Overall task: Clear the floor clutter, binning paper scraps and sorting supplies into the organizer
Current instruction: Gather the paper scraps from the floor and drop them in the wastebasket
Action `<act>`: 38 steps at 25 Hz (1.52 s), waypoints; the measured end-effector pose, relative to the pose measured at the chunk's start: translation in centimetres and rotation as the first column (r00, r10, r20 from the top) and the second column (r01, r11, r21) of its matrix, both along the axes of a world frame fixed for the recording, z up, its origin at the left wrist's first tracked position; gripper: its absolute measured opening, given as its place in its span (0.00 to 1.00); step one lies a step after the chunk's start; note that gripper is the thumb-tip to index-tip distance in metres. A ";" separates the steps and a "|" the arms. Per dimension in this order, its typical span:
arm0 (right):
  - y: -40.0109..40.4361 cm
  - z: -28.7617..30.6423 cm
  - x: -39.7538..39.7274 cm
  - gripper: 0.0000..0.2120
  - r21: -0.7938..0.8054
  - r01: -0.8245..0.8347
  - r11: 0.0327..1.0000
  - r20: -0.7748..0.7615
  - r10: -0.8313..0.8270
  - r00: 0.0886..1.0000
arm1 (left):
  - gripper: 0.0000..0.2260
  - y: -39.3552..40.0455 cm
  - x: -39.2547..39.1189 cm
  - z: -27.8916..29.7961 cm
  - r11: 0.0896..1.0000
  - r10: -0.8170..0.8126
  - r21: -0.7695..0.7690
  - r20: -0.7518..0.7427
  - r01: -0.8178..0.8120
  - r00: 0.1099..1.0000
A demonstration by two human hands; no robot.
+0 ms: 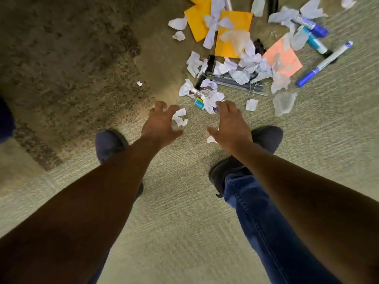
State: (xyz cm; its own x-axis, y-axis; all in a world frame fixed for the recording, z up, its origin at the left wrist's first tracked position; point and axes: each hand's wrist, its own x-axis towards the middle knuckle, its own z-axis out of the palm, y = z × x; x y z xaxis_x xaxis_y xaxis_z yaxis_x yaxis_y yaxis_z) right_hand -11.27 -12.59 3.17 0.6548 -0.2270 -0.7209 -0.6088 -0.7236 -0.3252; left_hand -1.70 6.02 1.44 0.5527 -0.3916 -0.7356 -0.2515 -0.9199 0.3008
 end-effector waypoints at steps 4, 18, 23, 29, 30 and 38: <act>0.4 -3.6 2.0 0.36 -0.195 -0.111 0.975 0.083 0.129 0.988 | 0.25 -0.7 -1.2 -2.8 0.971 -0.231 0.078 0.078 0.225 0.970; -2.7 -4.6 4.1 0.13 -0.026 0.027 0.999 0.186 -0.022 0.982 | 0.12 -5.1 2.9 -2.9 0.958 0.185 -0.253 0.184 -0.135 0.965; -3.8 -4.0 4.8 0.11 0.010 0.318 0.948 0.174 -0.315 0.933 | 0.25 -6.9 3.8 -4.0 0.987 0.054 -0.159 0.182 -0.025 0.982; -3.0 -4.2 6.4 0.29 -0.029 0.018 0.999 0.169 -0.013 0.986 | 0.14 -7.0 5.9 -4.5 0.972 0.144 -0.221 0.302 -0.078 0.942; -2.5 -4.5 6.8 0.31 -0.045 -0.055 0.997 0.148 0.061 0.987 | 0.17 -7.3 6.3 -4.3 0.960 0.159 -0.268 0.295 -0.078 0.942; -1.2 -6.1 8.2 0.17 -0.042 -0.138 0.990 0.256 0.144 0.956 | 0.19 -9.1 7.7 -5.1 0.943 -0.009 -0.327 0.158 0.061 0.987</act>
State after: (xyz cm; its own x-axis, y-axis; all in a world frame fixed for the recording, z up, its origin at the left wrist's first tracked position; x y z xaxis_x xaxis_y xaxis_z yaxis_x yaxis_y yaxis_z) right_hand -3.11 -13.77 -2.89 0.8442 -0.1338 -0.5190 -0.3980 -0.8050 -0.4399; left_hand 6.02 -3.05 -3.63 0.6294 -0.6192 -0.4696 -0.3485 -0.7650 0.5416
